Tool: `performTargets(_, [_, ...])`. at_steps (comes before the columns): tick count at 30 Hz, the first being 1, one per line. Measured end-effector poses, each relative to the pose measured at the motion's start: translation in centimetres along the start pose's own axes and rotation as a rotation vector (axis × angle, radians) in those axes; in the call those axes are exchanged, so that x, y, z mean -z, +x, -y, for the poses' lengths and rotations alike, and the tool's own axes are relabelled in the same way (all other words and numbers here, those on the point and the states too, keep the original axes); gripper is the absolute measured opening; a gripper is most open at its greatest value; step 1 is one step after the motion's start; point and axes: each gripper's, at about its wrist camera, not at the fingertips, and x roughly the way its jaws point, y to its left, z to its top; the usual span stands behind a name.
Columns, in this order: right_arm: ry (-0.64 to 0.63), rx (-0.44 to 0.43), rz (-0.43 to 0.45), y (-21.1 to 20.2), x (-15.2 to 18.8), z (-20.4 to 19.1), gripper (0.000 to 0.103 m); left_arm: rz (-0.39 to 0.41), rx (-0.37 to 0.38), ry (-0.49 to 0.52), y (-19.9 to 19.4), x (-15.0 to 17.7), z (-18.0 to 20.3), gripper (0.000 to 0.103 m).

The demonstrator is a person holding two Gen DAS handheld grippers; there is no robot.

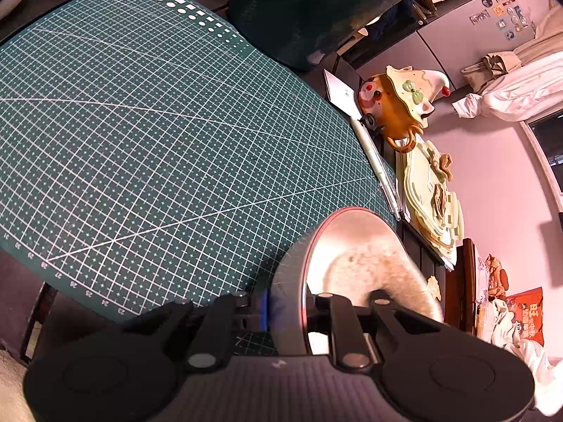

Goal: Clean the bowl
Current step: 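Sweep the sponge around the bowl wall with the right gripper, then rub the sponge over the bowl bottom and rim with the right gripper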

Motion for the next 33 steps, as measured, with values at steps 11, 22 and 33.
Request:
performTargets(11, [0.103, -0.08, 0.088, -3.7, -1.8, 2.6, 0.012, -0.003, 0.005, -0.016, 0.0, -0.1, -0.3, 0.016])
performTargets(22, [0.048, -0.088, -0.032, 0.4, -0.1, 0.2, 0.012, -0.003, 0.003, -0.011, 0.0, 0.0, -0.3, 0.016])
performTargets(33, [0.001, 0.035, 0.115, -3.3, -1.3, 1.6, 0.012, -0.005, 0.004, -0.01, 0.1, -0.1, -0.5, 0.016])
